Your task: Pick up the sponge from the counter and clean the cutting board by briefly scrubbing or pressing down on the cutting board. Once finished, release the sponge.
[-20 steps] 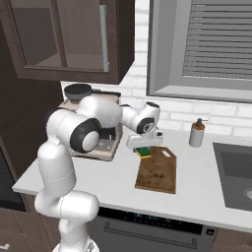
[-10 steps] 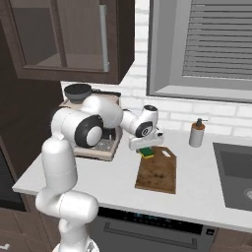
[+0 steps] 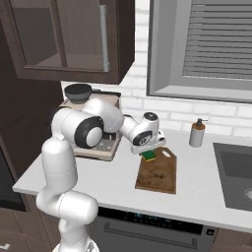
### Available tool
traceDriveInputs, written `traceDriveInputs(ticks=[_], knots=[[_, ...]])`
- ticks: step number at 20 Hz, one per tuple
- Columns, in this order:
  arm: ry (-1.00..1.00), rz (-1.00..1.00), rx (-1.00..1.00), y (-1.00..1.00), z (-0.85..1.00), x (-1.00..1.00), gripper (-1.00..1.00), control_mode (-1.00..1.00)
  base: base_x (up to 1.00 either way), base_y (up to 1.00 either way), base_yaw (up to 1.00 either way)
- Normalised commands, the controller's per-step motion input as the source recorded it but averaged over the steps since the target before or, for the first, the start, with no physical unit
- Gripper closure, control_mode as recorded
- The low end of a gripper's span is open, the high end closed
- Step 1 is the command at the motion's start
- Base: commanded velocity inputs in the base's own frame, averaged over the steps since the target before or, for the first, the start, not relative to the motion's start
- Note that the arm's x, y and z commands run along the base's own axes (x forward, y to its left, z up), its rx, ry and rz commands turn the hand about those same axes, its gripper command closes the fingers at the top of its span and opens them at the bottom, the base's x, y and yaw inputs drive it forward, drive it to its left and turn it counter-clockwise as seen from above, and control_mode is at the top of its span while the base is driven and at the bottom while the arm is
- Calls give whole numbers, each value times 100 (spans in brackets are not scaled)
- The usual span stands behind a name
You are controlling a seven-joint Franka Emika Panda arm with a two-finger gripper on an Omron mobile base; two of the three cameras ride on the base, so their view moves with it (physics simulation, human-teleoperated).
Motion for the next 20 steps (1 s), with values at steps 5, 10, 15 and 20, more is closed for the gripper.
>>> traceDriveInputs(ticks=[5,10,15,20], knots=[[-1,0,0,-50,-11,9,100,-100,0,0,0],[-1,2,0,-56,-1,18,100,-100,0,0,0],[-3,4,0,-64,-4,9,100,-100,0,0,0],[-2,2,1,-50,-14,-29,100,-100,0,0,0]])
